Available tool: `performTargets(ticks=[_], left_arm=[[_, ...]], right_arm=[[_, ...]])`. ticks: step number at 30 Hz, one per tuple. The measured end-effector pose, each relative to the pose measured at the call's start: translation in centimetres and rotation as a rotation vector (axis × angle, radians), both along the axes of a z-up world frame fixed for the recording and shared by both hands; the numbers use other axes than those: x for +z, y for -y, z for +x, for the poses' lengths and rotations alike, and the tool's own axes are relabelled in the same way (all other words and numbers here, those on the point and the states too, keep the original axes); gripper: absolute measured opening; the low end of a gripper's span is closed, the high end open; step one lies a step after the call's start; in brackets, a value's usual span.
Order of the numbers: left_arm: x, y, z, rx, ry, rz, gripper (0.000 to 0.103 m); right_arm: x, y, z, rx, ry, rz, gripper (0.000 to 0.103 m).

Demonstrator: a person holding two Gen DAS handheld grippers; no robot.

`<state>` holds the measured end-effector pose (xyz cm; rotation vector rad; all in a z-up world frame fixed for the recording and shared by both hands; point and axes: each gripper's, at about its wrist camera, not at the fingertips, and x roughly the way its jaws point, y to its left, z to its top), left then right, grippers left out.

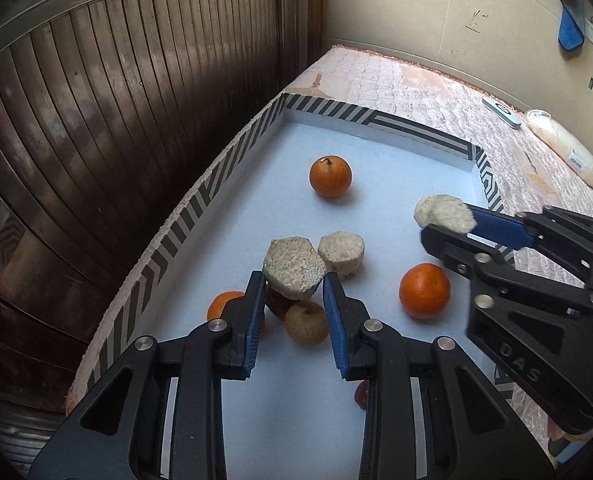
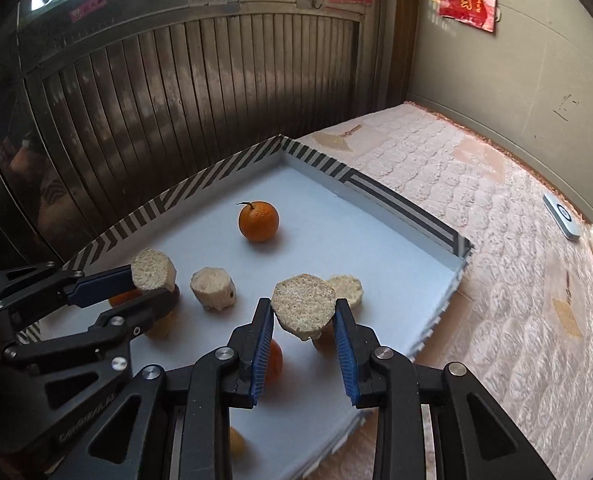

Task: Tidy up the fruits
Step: 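Carry both cake slices into the tray and open both tools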

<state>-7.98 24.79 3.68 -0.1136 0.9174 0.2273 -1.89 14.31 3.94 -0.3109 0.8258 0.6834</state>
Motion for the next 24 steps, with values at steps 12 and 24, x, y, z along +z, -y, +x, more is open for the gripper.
performTargets(ticks=[12, 24], left_arm=[[-0.3, -0.3, 0.4, 0.004, -0.021, -0.008, 0.029], [-0.3, -0.4, 0.3, 0.019, -0.022, -0.021, 0.030]], right_arm=[[-1.1, -2.9, 1.7, 0.060, -0.022, -0.030, 0.029], [-1.6, -2.2, 1.7, 0.047, -0.064, 0.009, 0.030]])
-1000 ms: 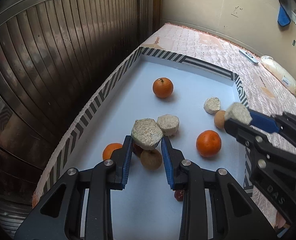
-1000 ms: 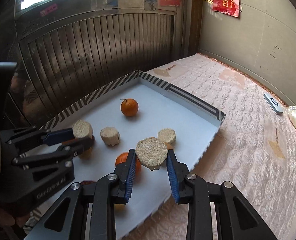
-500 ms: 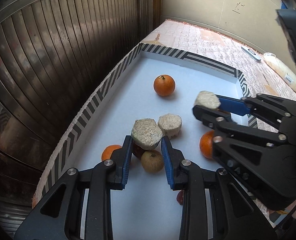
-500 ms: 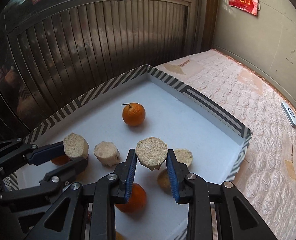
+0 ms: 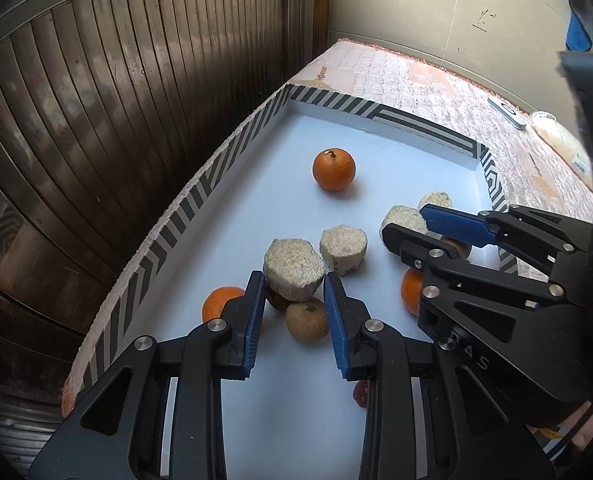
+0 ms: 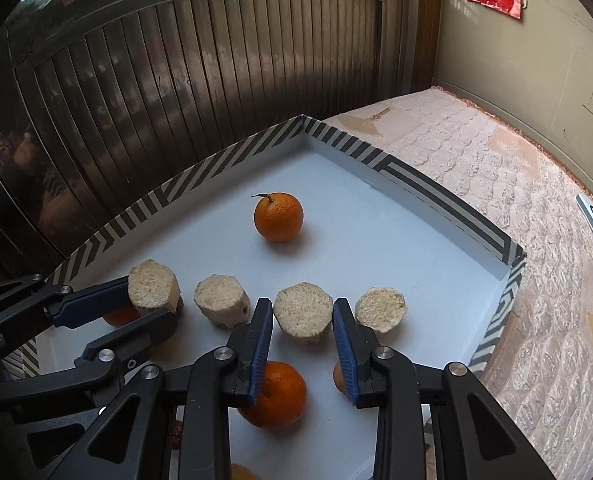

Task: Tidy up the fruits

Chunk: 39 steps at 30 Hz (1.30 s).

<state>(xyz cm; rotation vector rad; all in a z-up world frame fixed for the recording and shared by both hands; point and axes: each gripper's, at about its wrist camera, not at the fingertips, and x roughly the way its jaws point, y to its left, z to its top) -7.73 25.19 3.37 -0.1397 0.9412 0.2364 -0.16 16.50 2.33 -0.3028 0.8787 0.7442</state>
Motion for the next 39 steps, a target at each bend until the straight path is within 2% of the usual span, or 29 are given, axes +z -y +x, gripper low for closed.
performTargets(ticks=[5, 6, 8, 10, 12, 13, 15, 18, 30, 39], left_arm=[[0.3, 0.1, -0.5, 0.011, 0.005, -0.004, 0.030], [0.4, 0.2, -0.7, 0.017, 0.009, 0.000, 0.033], [0.7, 0.3, -1.2, 0.029, 0.027, 0.010, 0.042], [1.1, 0.4, -1.6, 0.048, 0.048, 0.023, 0.059], [1.4, 0.3, -2.0, 0.061, 0.069, 0.023, 0.065], [1.6, 0.3, -2.2, 0.064, 0.079, 0.021, 0.066], [1.9, 0.5, -2.6, 0.071, 0.092, 0.031, 0.066], [2.4, 1.2, -3.1, 0.071, 0.114, 0.059, 0.066], [3.5, 2.5, -4.9, 0.098, 0.177, 0.124, 0.066], [3.6, 2.9, -5.8, 0.102, 0.192, 0.128, 0.066]], right_arm=[[1.2, 1.1, -1.6, -0.025, 0.039, 0.022, 0.035], [1.4, 1.3, -1.8, -0.036, 0.049, 0.025, 0.037], [2.0, 2.0, -2.5, -0.073, 0.073, 0.029, 0.039], [2.4, 2.8, -3.0, -0.104, 0.088, 0.035, 0.040], [2.7, 3.6, -3.4, -0.134, 0.101, 0.041, 0.044], [2.9, 4.2, -3.7, -0.157, 0.104, 0.047, 0.049], [3.1, 5.0, -3.9, -0.185, 0.102, 0.070, 0.051], [3.2, 5.9, -4.6, -0.197, 0.093, 0.100, 0.051], [3.1, 7.2, -7.0, -0.226, 0.118, 0.104, 0.051], [3.0, 8.1, -7.5, -0.257, 0.116, 0.112, 0.051]])
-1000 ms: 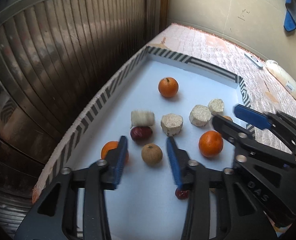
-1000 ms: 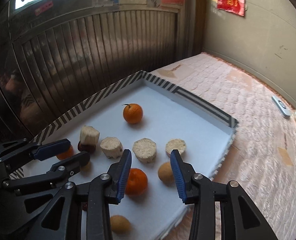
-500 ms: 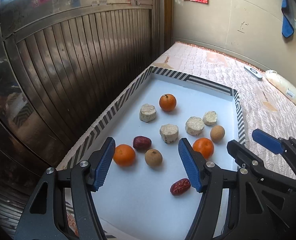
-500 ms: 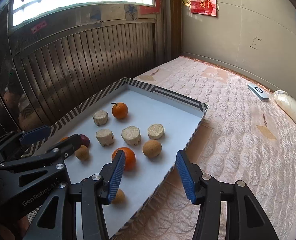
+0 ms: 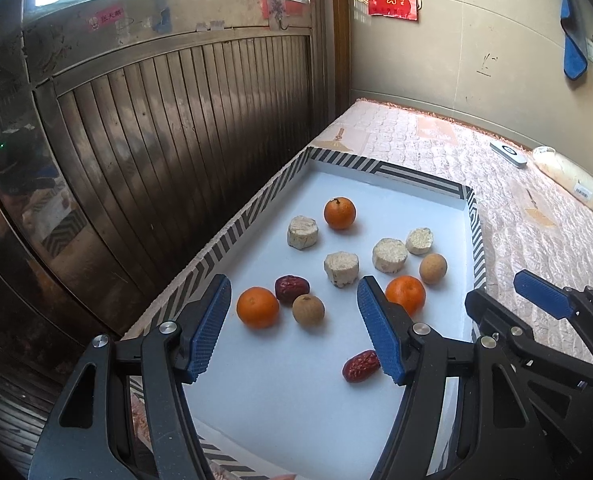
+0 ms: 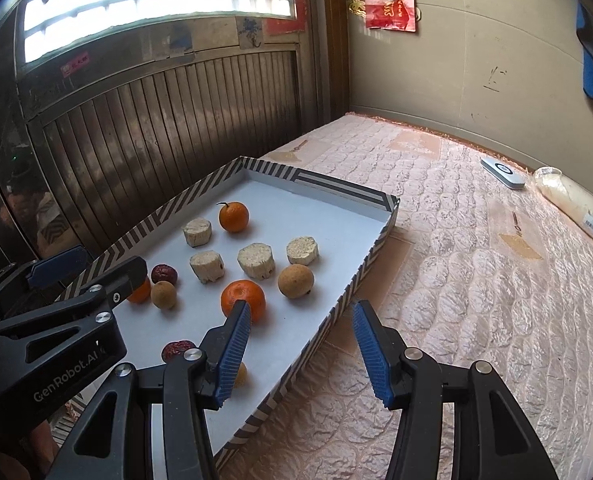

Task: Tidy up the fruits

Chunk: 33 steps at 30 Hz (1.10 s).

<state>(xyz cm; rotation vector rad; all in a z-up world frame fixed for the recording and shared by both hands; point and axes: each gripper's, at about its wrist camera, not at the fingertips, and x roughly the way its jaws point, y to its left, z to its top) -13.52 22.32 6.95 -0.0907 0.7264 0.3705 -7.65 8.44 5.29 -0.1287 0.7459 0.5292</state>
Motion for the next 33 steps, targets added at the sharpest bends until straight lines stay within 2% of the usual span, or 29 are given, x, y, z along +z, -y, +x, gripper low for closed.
performTargets(ticks=[33], left_arm=[[-0.1, -0.6, -0.5, 0.016, 0.004, -0.004, 0.066]], right_arm=[[-0.3, -1.0, -0.7, 0.028, 0.013, -0.041, 0.052]])
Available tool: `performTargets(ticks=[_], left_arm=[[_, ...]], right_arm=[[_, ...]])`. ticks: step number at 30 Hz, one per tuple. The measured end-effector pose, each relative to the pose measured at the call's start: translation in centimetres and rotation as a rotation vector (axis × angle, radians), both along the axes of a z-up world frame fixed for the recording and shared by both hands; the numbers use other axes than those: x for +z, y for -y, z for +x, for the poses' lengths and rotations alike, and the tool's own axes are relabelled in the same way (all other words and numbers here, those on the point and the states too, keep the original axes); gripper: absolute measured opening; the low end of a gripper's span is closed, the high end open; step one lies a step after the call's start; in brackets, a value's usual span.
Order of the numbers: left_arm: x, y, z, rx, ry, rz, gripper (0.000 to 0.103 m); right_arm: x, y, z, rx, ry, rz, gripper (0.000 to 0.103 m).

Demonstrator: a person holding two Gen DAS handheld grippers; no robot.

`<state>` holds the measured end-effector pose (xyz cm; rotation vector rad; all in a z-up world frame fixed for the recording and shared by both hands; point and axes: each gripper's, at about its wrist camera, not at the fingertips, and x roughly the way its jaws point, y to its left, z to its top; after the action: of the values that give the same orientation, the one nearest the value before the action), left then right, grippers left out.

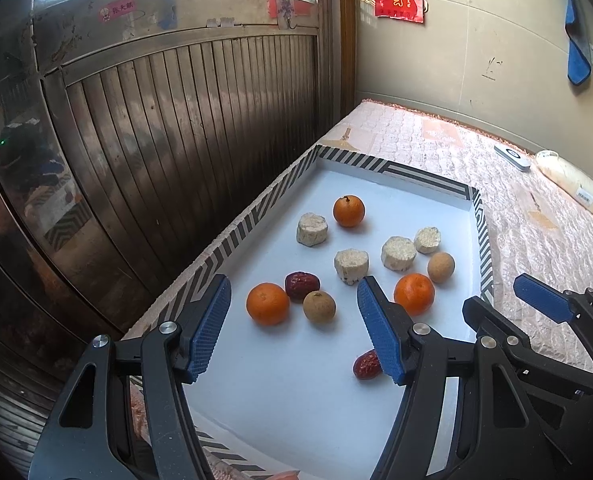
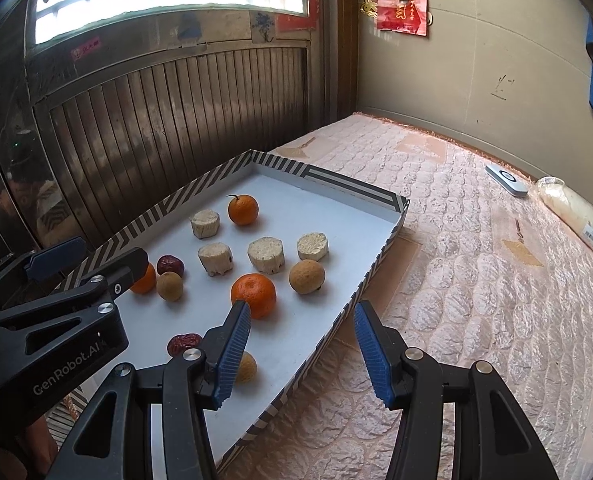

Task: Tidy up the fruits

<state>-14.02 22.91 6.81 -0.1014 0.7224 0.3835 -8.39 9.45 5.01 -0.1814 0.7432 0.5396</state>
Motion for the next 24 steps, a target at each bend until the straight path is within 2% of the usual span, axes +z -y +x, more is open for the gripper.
performTargets(ticks=[24], left_arm=[[-0.22, -0.04, -0.03, 0.004, -0.002, -0.002, 0.066]], right_arm=[[-0.52, -0.54, -0.21, 0.014, -0.006, -0.011, 0.052]])
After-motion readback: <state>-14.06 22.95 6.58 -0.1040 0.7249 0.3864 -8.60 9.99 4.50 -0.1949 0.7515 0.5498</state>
